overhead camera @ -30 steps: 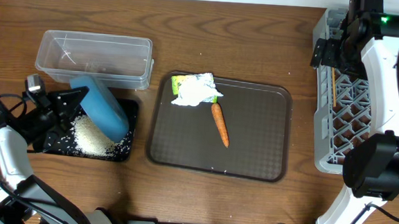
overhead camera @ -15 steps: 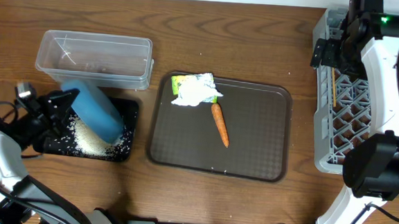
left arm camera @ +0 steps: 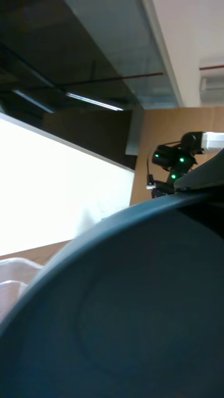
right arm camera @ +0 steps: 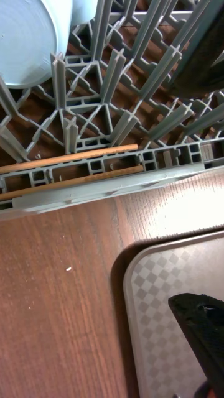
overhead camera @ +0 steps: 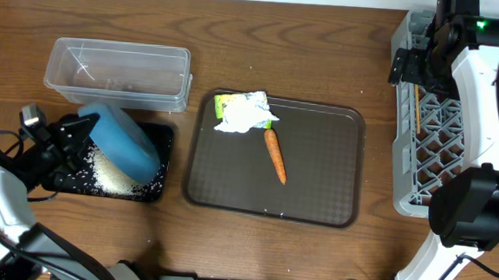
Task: Sort waste into correct bins and load items into the dishwasher rack
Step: 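Tilt the bowl over the black tray to pour out the rice, then carry the light-blue bowl right and set it on the brown tray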
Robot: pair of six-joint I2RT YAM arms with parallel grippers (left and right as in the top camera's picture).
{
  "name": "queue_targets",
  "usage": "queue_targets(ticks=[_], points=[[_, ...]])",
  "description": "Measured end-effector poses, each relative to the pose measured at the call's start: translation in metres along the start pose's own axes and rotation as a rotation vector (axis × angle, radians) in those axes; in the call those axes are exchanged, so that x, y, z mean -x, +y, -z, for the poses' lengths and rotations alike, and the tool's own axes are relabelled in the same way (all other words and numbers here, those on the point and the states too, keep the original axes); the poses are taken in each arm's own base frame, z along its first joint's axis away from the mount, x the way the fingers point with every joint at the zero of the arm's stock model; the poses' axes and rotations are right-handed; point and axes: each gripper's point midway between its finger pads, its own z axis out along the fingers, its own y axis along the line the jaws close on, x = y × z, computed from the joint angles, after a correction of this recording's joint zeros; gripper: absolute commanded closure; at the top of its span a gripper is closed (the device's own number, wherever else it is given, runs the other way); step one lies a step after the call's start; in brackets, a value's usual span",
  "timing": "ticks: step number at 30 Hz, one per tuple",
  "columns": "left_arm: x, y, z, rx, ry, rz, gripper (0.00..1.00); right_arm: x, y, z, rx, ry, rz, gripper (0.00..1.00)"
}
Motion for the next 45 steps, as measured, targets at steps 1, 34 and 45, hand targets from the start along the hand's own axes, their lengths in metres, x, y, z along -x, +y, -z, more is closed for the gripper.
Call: queue_targets(ticks=[1,34,45], points=[[-0.003,-0.003,-0.001,0.001,0.005,-0.028,0.94,0.000,0.000,0.000,0.000,0.000,0.000,0.01],[-0.224,0.018,-0.084,0.597,0.376,-1.032,0.94,0.000,0.000,0.000,0.000,0.000,0.000,0.01],[-0.263,0.112,-0.138,0.888,0.572,-1.228,0.94,0.000,0.000,0.000,0.000,0.000,0.000,0.01]])
